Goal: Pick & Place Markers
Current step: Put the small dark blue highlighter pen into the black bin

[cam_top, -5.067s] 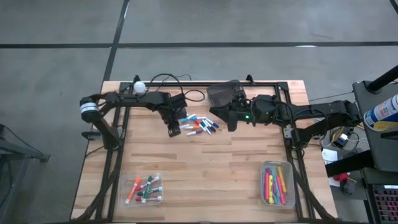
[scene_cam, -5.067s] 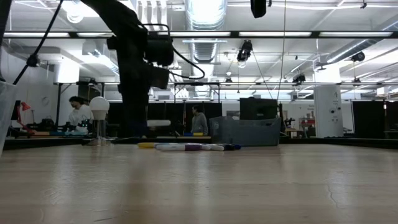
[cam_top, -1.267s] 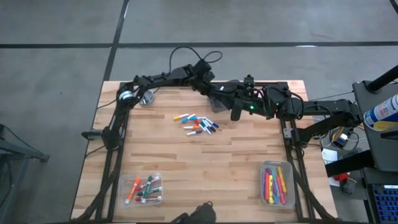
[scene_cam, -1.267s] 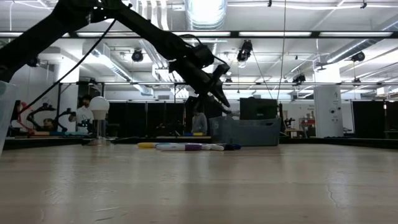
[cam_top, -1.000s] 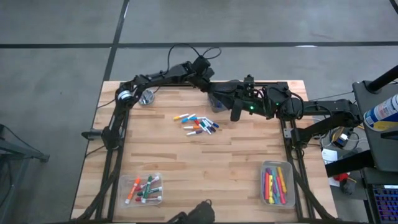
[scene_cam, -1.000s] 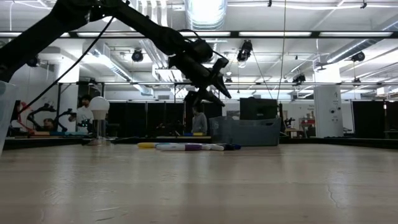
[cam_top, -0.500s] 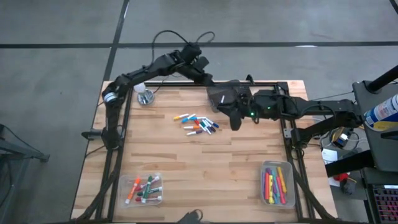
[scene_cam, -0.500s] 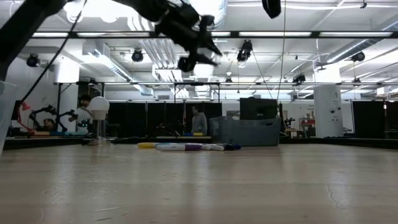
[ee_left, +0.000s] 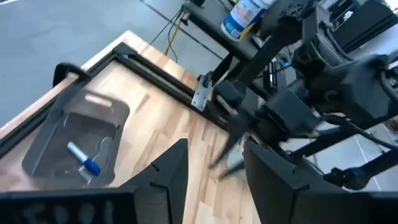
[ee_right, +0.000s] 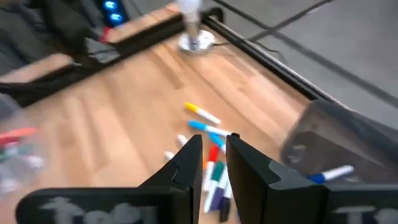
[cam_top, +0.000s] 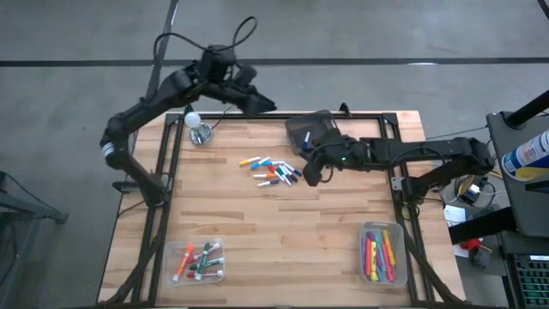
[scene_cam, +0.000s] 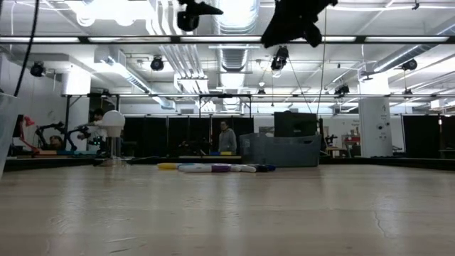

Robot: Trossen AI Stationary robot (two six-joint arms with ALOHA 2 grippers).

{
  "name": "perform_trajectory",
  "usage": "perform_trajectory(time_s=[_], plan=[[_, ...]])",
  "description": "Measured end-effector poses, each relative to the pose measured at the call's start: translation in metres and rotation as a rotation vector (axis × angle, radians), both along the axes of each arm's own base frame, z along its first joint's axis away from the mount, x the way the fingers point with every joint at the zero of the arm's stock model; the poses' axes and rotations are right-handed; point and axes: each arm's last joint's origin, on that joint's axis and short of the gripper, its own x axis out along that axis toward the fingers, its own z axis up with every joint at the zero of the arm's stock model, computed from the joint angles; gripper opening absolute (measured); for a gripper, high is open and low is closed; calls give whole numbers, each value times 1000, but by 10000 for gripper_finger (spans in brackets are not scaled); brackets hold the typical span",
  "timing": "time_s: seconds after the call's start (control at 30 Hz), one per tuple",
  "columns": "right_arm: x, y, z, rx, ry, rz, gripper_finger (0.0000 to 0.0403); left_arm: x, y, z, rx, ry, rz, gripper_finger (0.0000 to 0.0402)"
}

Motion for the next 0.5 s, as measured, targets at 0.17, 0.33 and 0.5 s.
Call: perform_trajectory(time_s=[0.17,0.33,0.5], plan=[[15,-4,-24,47,66,-81,66,-30,-18,-6,7,4,2,146],[31,-4,-49,40,158,-59,66,-59,-35,-11,24,-46,10,146],[47,-2,-77,135,248,32,66,-77,-46,-20,8,-141,32,146]])
